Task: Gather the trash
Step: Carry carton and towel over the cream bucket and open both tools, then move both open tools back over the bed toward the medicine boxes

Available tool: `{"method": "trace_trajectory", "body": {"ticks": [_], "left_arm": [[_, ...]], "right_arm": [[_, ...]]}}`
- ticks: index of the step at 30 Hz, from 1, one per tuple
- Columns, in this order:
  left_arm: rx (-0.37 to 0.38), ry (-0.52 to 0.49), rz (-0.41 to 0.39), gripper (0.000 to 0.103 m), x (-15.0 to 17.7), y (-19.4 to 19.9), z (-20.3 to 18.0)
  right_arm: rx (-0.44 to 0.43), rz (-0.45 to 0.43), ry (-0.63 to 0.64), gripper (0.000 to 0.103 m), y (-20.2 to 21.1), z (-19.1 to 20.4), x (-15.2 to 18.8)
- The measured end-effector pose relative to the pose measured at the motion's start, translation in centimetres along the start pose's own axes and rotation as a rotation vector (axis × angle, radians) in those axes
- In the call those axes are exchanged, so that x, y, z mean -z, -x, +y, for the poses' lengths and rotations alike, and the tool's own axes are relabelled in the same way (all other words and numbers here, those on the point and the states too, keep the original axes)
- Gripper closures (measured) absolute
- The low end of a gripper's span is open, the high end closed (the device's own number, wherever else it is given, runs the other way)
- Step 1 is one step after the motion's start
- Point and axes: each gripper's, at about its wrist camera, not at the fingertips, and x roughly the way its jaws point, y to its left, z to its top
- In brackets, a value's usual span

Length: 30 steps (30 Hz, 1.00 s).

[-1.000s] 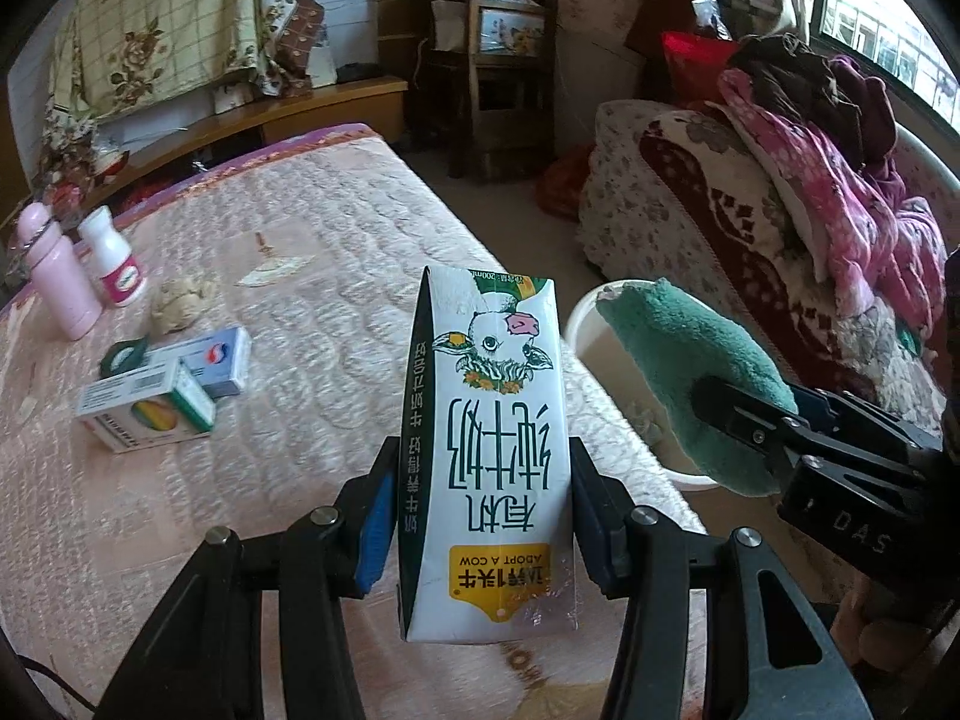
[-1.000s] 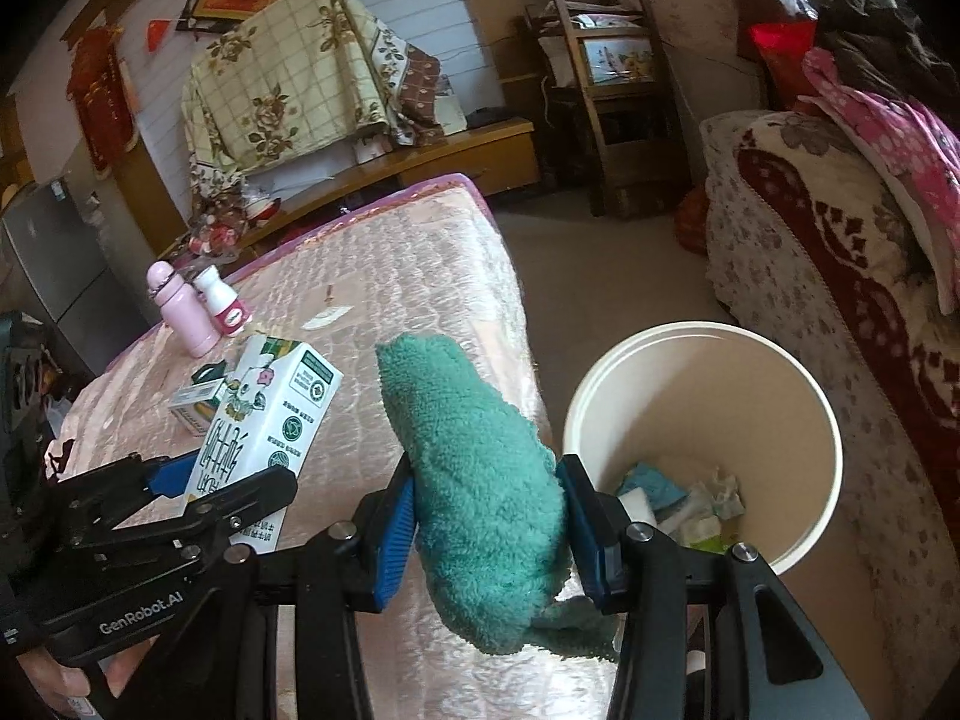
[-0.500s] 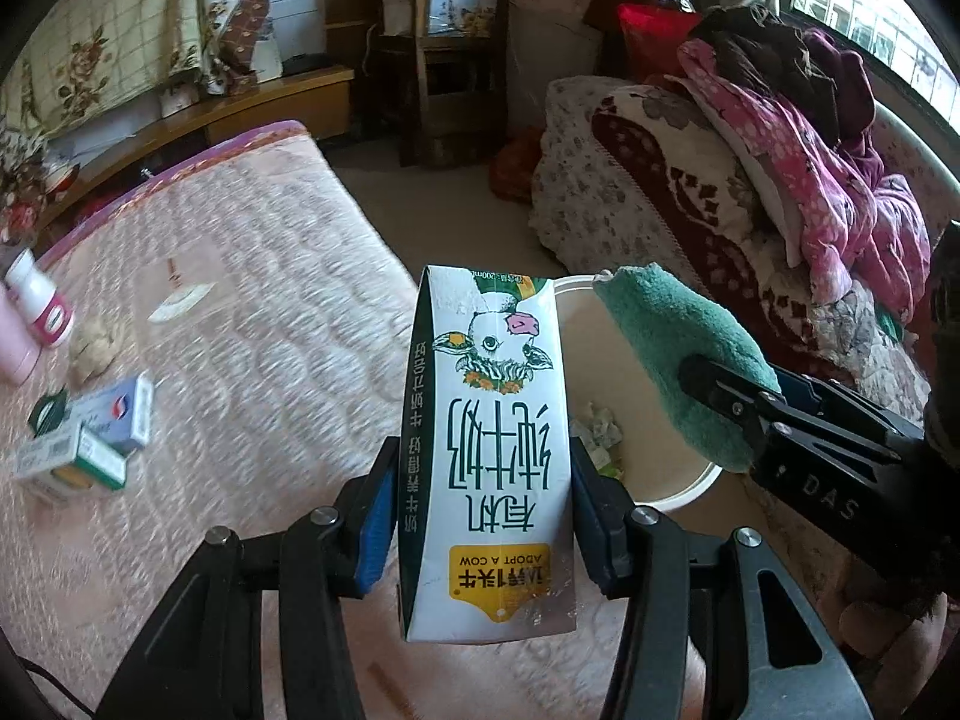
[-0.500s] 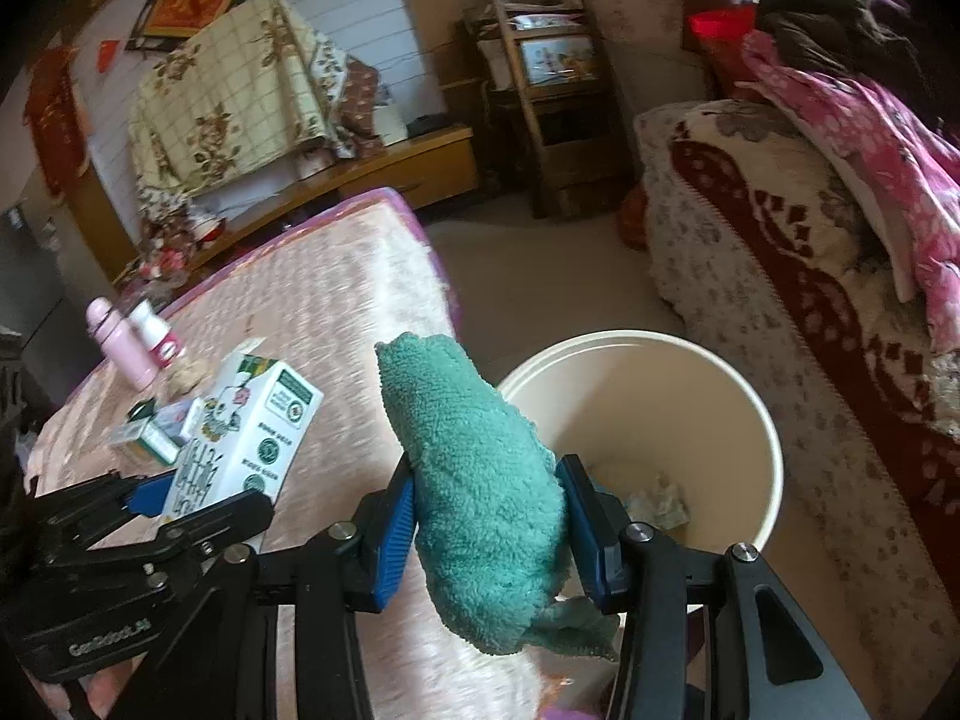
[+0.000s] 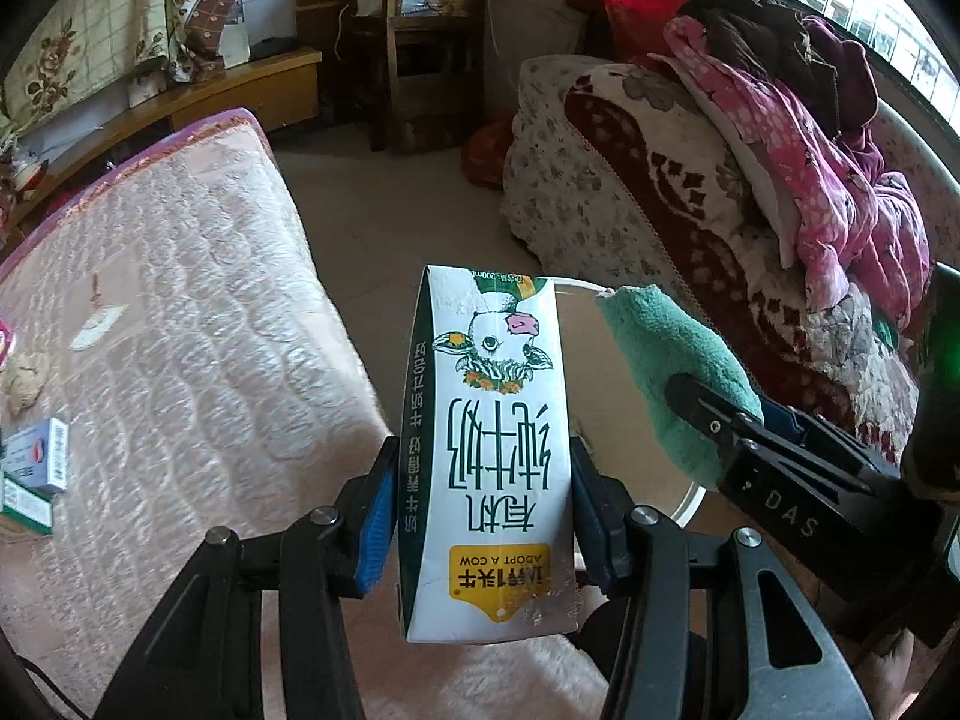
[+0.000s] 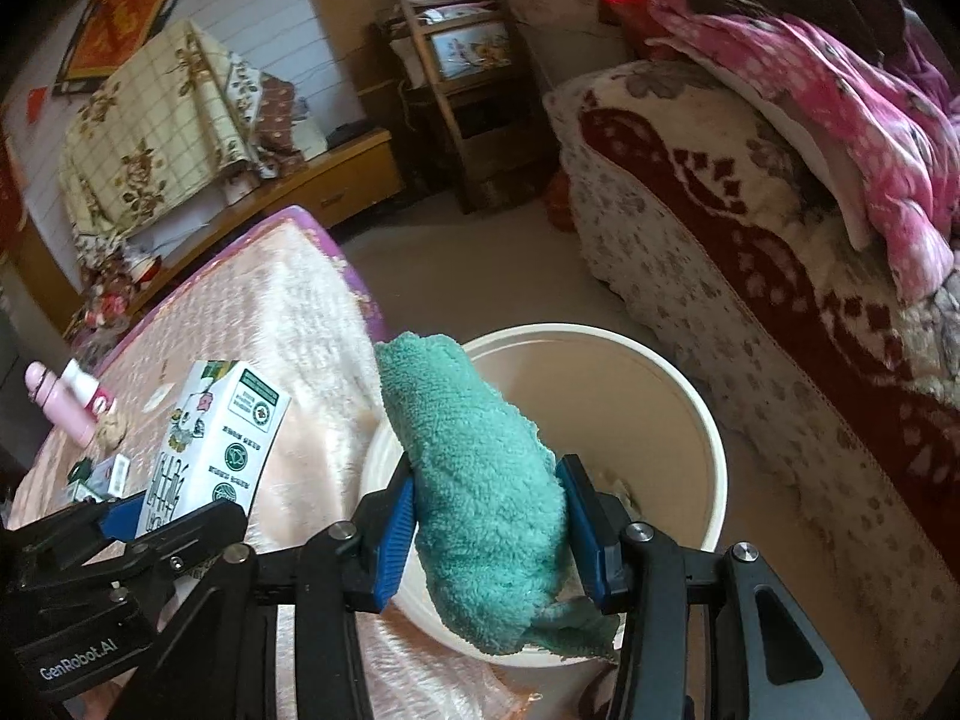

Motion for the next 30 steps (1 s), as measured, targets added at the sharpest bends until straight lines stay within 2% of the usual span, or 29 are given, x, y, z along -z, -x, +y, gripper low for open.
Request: {"method": "trace_trajectory", "body": {"ticks": [10, 12, 13, 15, 20, 30], "left_arm": [[0.040, 0.021, 0.018, 0.049, -0.8, -2.9, -0.3], [0.047, 0.029, 0.013, 0.049, -0.8, -3.2, -0.2], [0.054, 0.037, 0.015, 0.048, -0.8, -3.4, -0.1], [0.059, 0.053, 0.020, 0.043, -0.9, -3.8, 0.1], [0.063, 0.077, 0.010, 0.038, -0.5, -3.3, 1.1], [-0.055, 0.026, -0.059, 0.038, 1.2, 0.6, 3.3]], "right_arm": [[0.039, -0.001, -0.049, 0.052, -1.2, -1.6, -0.4], [0.047, -0.003, -0.058, 0.046, -1.5, -1.9, -0.5], [0.060, -0.006, -0.068, 0.041, -1.5, -2.0, -0.5], [0.076, -0.007, -0.092, 0.038, -1.7, -2.3, -0.6], [0.080, -0.008, -0.105, 0.037, -1.6, -2.7, -0.5], [0.074, -0.011, -0.028, 0.037, -1.0, -0.3, 0.4]]}}
